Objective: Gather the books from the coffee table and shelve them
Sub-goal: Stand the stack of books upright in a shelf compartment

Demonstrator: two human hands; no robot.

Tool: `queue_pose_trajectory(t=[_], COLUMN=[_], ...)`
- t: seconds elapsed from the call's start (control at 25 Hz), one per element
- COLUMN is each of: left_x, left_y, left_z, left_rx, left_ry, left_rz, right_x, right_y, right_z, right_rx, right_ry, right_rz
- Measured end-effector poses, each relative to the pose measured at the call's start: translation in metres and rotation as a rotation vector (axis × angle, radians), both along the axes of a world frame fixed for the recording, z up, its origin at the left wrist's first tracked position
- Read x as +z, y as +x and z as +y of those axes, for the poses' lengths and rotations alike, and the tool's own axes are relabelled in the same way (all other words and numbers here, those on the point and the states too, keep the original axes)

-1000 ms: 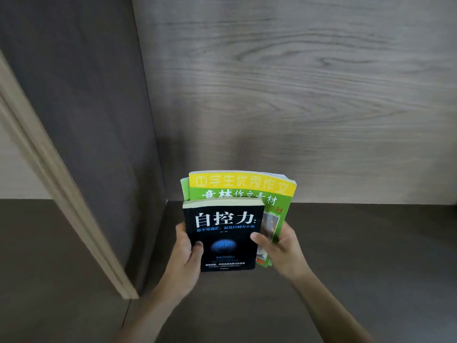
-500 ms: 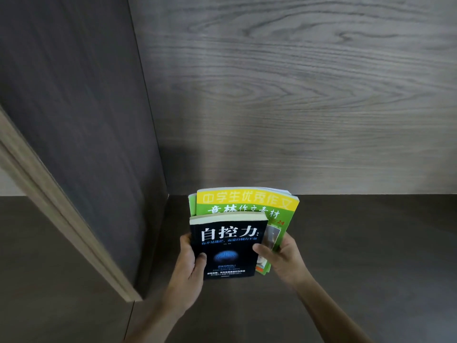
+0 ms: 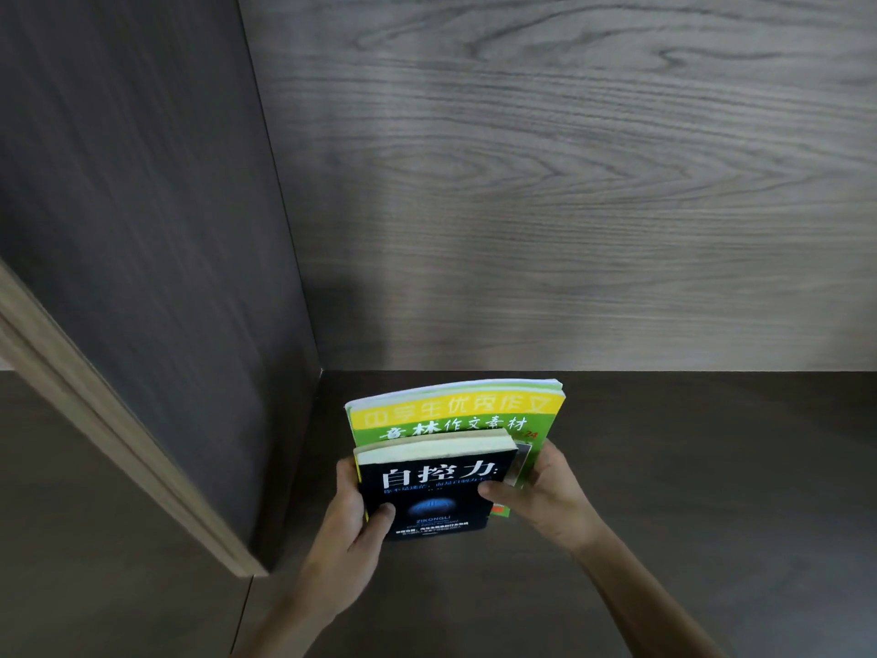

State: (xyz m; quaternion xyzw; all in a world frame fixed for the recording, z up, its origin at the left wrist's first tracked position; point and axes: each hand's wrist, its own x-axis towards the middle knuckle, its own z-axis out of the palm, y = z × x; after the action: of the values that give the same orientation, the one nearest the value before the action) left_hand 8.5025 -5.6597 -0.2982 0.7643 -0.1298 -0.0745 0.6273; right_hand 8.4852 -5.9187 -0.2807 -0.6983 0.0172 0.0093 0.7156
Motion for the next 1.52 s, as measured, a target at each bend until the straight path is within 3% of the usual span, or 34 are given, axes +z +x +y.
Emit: queue_pose_trajectory(t=[0.28,0.6,0.8,0.92,1.08,1.28,1.52], left_x=[0.016,0.012,0.015,0.011,0.006,0.014,0.017], left_y=[0.002,0.006,0.012,0.009,-0.004,-0.019,-0.022], left_z=[0.001,0.014,0.014,0.009,-0.002,-0.017,-0.025], left_rx=[-0.114,-0.121,-0.128,-0.124,-0.040,0.005,0.001], left_ry=[0.027,0.165,0.189,0.238,0.190,0.151,0.110], left_rz=[0.038,0.029,0.055,0.039,-0.039,-0.129,-0.139], right_x=[0.007,-0.004,-0.006,-0.002,-0.007,0.008,-0.017], right_y=[0.007,-0.002,0.000,0.012,0.010,0.000,0.034], right_z=[0.006,0.003,0.007,0.008,0.045,0.104,0.113], right_rx=[-0.013,-0.097,-0.099,-0.103,-0.374,-0.318,-0.290], right_ry=[0.072,-0.002,0.055,-0.009,-0.243,-0.034,0.130], right_rz=[-0.031,-0.079,-0.053,-0.044,0.032,0.154,0.253])
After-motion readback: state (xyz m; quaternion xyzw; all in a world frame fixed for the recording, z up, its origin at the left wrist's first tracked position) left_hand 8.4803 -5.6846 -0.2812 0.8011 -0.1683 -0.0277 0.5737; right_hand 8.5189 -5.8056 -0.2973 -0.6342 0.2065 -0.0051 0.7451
